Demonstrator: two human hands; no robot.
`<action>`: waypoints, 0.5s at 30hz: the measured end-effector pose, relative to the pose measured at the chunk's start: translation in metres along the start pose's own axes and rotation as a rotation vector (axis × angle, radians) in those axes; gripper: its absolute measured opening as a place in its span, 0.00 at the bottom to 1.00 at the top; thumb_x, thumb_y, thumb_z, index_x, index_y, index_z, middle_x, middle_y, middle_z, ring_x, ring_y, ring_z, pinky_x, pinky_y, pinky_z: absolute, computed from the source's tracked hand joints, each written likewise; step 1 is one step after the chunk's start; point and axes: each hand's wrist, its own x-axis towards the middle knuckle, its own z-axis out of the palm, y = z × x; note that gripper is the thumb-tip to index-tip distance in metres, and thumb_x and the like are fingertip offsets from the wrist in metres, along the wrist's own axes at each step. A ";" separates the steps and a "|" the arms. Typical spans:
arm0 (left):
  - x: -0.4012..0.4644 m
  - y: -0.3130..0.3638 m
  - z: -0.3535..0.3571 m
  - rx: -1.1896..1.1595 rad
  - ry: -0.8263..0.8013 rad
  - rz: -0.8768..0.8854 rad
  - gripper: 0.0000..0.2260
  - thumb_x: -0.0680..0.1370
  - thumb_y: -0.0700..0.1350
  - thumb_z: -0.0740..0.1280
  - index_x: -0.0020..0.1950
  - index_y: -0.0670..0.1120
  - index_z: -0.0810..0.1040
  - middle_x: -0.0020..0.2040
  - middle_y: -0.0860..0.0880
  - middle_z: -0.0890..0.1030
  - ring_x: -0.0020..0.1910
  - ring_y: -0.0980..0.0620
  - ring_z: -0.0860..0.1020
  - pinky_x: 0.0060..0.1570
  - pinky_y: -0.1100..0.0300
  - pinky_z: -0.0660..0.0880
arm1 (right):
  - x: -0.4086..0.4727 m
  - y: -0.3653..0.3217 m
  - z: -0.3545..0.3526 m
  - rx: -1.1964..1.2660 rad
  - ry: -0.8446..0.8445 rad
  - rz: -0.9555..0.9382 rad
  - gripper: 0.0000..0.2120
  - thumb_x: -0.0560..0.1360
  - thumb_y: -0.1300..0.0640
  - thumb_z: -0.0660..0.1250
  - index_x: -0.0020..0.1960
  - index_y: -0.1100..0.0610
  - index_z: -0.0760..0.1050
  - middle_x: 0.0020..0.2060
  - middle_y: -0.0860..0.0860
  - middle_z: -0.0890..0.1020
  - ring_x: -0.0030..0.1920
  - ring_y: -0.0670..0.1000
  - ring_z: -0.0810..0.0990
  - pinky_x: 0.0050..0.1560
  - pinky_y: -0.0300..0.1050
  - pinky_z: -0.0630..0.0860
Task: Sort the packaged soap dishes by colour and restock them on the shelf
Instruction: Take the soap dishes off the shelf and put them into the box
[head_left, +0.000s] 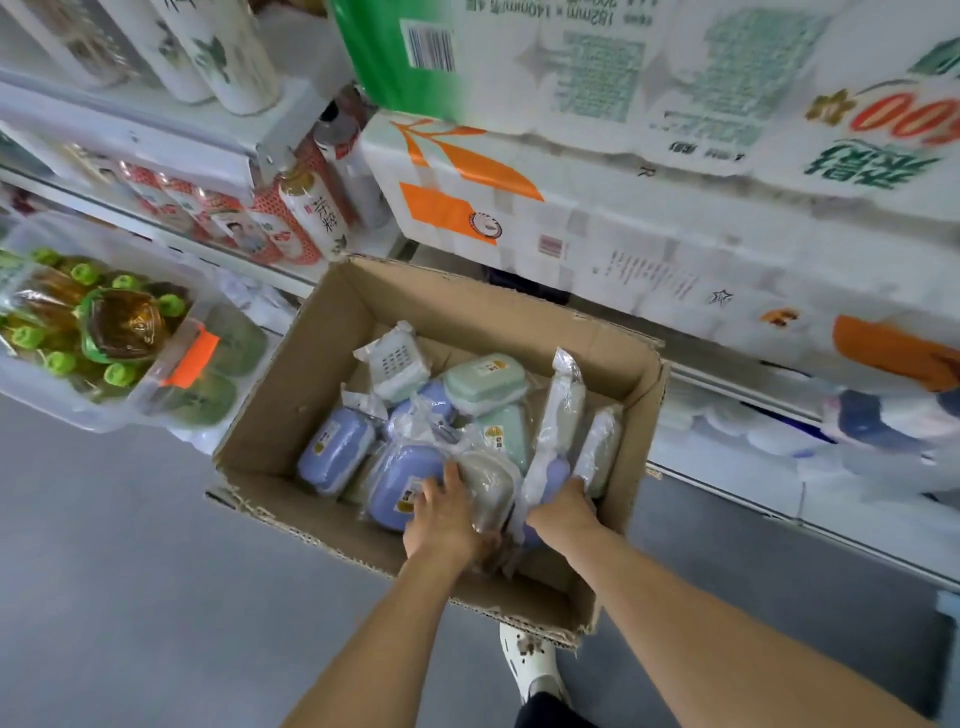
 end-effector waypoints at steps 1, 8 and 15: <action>-0.006 0.003 -0.007 -0.002 0.013 0.016 0.49 0.71 0.58 0.74 0.80 0.51 0.44 0.75 0.44 0.57 0.76 0.42 0.59 0.68 0.48 0.67 | -0.008 0.001 -0.009 0.000 -0.004 -0.036 0.37 0.78 0.59 0.64 0.77 0.63 0.44 0.72 0.60 0.64 0.70 0.59 0.67 0.65 0.45 0.67; -0.102 0.056 -0.044 0.109 0.270 0.243 0.38 0.76 0.63 0.63 0.80 0.50 0.52 0.78 0.47 0.61 0.77 0.45 0.58 0.73 0.45 0.58 | -0.111 0.037 -0.093 -0.156 0.089 -0.485 0.19 0.77 0.54 0.62 0.66 0.58 0.68 0.64 0.57 0.72 0.67 0.59 0.69 0.62 0.46 0.70; -0.250 0.151 -0.024 0.088 0.591 0.570 0.31 0.73 0.64 0.60 0.70 0.46 0.72 0.63 0.45 0.78 0.64 0.42 0.74 0.63 0.47 0.69 | -0.228 0.164 -0.200 -0.469 0.536 -0.783 0.30 0.77 0.45 0.61 0.76 0.50 0.57 0.75 0.53 0.61 0.72 0.56 0.61 0.71 0.54 0.60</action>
